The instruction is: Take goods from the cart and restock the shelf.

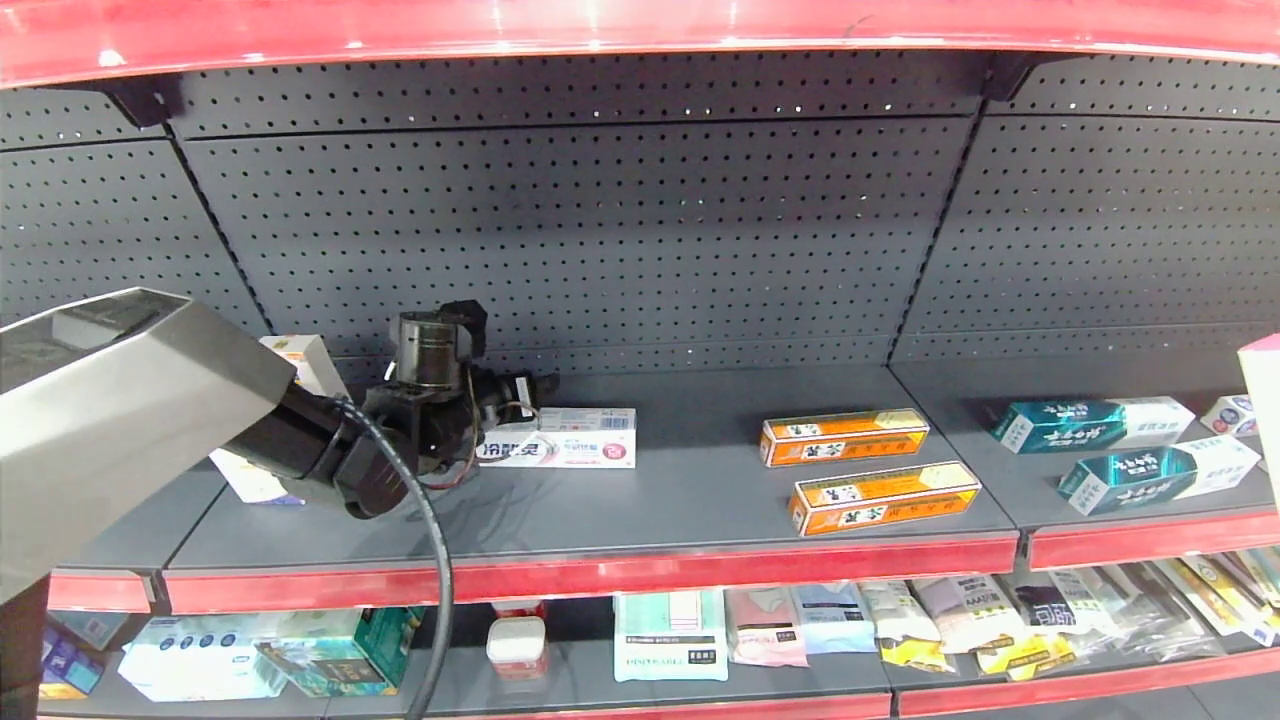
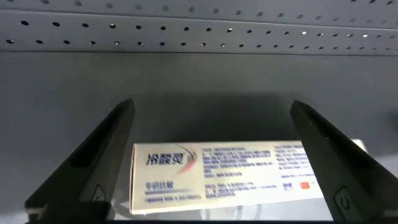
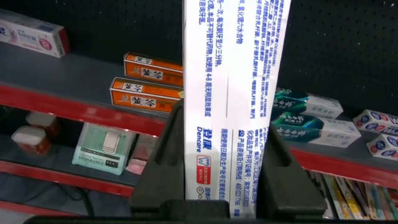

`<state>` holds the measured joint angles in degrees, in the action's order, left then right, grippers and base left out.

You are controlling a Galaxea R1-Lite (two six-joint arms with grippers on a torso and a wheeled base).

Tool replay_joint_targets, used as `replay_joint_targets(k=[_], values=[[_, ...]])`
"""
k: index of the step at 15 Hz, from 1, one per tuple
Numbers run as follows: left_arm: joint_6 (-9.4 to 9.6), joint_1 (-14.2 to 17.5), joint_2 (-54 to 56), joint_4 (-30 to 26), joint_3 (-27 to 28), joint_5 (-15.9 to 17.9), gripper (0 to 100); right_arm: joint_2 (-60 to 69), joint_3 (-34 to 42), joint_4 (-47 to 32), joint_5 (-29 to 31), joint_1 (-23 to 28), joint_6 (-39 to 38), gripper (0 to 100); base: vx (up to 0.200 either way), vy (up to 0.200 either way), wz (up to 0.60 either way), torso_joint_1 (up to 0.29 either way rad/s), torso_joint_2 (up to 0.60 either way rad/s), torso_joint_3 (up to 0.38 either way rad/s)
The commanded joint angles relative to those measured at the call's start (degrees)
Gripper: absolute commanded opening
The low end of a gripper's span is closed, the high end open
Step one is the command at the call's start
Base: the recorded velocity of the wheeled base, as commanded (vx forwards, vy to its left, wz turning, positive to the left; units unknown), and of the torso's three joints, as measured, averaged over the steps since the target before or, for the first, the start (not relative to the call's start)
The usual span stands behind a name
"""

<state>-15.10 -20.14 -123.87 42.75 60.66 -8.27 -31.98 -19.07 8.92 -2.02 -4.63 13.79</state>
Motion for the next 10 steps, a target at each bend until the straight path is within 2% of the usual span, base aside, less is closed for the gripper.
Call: replay_joint_targets(k=[1, 10], values=[[-0.1, -0.8, -0.8, -1.1, 0.8, 0.0, 100, 0.6, 0.2, 0.0, 0.0, 0.0, 0.0, 0, 0.0, 0.0, 0.0, 0.0, 0.0, 0.0], [-0.45, -1.2, -4.5, -7.6, 9.4, 0.6, 100, 1.2, 1.0, 0.0, -0.1, 0.0, 0.1, 0, 0.0, 0.0, 0.0, 0.0, 0.0, 0.0]])
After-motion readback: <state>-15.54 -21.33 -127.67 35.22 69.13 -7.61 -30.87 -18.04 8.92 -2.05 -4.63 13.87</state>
